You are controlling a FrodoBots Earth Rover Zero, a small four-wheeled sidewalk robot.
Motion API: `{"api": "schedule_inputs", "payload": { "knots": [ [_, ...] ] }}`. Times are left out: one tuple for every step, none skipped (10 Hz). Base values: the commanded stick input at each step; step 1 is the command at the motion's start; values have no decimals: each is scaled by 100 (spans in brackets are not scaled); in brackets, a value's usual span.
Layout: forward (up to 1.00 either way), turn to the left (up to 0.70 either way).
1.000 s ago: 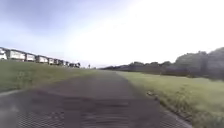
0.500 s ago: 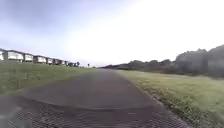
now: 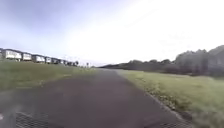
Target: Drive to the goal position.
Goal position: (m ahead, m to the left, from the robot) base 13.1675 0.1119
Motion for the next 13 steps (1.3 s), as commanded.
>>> {"api": "schedule_inputs", "payload": {
  "knots": [
    [100,0],
    [100,7],
    [100,22],
    [100,27],
    [100,27],
    [100,27],
    [100,0],
    [100,0],
    [100,0],
    [100,0],
    [100,0],
    [100,0],
    [100,0]
  ]
}}
